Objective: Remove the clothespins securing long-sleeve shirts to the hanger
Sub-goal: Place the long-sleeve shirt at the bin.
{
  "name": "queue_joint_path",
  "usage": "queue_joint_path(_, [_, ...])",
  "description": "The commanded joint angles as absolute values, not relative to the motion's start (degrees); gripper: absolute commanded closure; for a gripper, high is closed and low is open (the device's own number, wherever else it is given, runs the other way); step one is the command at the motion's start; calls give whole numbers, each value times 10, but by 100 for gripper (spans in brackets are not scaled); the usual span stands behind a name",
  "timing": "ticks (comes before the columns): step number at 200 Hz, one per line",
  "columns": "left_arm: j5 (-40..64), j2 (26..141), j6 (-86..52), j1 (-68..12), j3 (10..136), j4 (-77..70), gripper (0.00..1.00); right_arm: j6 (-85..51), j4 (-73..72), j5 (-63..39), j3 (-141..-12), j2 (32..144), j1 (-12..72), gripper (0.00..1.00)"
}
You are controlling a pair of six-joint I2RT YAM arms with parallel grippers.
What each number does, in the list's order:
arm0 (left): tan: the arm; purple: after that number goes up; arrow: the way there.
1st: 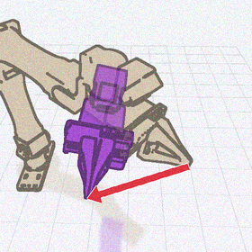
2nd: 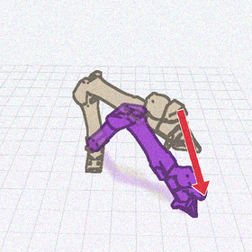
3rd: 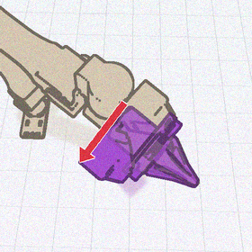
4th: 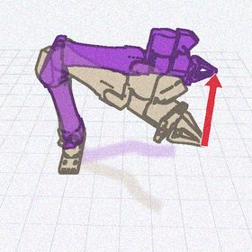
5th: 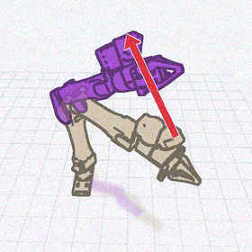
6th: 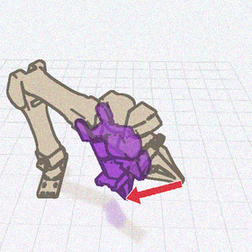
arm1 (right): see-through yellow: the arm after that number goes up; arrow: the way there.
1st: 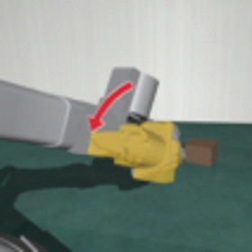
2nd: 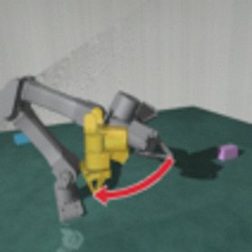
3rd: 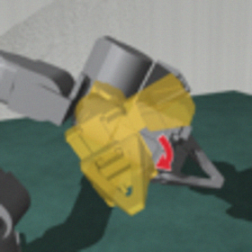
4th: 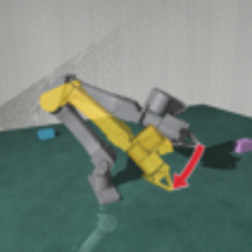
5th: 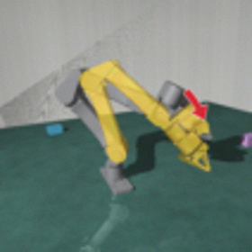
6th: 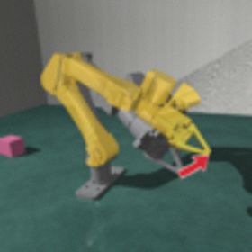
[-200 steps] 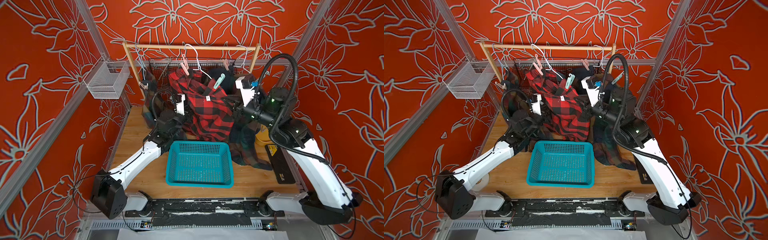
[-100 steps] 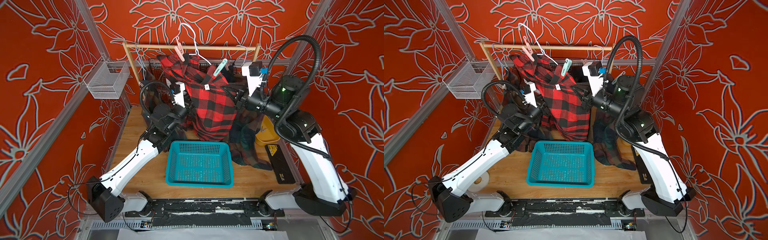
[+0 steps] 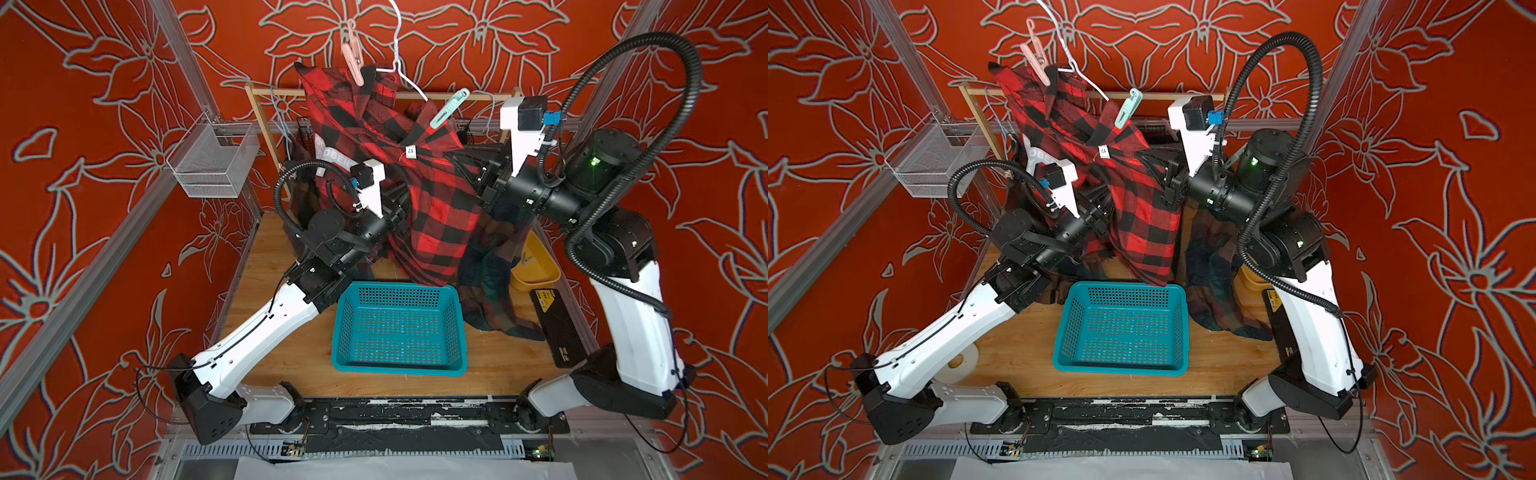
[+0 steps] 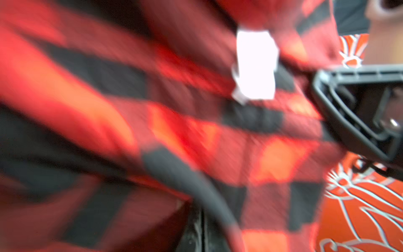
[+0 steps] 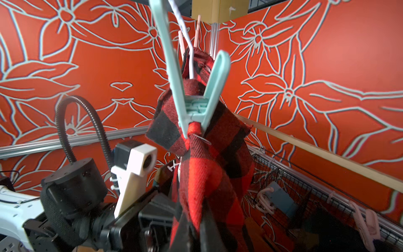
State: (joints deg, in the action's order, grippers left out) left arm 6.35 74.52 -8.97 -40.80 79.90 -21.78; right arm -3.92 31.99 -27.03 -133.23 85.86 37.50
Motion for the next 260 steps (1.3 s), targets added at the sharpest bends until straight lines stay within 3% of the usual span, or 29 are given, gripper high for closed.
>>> queue_joint_path(1, [85,731,-72,-431,806,-204,100,-49,241,-292,-1351,850,388,100])
queue_joint_path(53, [66,707,-61,-466,785,-203,100,-65,243,-299,-1334,830,396,100])
queue_joint_path(165, [-8,618,-71,-510,580,-216,100,-49,199,-204,-930,609,394,100])
queue_joint_path(179, [-32,595,-64,-510,552,-207,91,-50,193,-189,-880,582,390,100])
queue_joint_path(224, [-105,509,-28,-510,482,-168,45,-63,196,-189,-800,550,364,100])
queue_joint_path(260, [-156,458,3,-508,467,-150,36,-100,168,-242,-766,558,314,100])
